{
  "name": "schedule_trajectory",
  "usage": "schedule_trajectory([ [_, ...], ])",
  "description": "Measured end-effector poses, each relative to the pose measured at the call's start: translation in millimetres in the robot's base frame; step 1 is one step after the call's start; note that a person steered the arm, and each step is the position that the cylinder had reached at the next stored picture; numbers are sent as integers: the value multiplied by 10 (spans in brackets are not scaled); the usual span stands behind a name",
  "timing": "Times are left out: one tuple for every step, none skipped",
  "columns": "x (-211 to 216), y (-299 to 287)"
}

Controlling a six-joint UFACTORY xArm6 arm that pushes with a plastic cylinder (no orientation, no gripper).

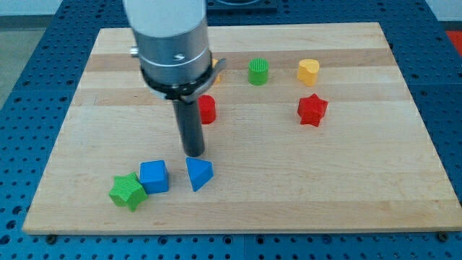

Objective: Slide the blue triangle towards the red star

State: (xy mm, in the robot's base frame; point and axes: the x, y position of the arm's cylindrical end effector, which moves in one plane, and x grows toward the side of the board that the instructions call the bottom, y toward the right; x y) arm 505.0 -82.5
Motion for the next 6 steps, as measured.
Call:
schedule_trajectory([
  [265, -134],
  [622, -79],
  [622, -79],
  [612, 38],
  [433, 609],
  [286, 1023],
])
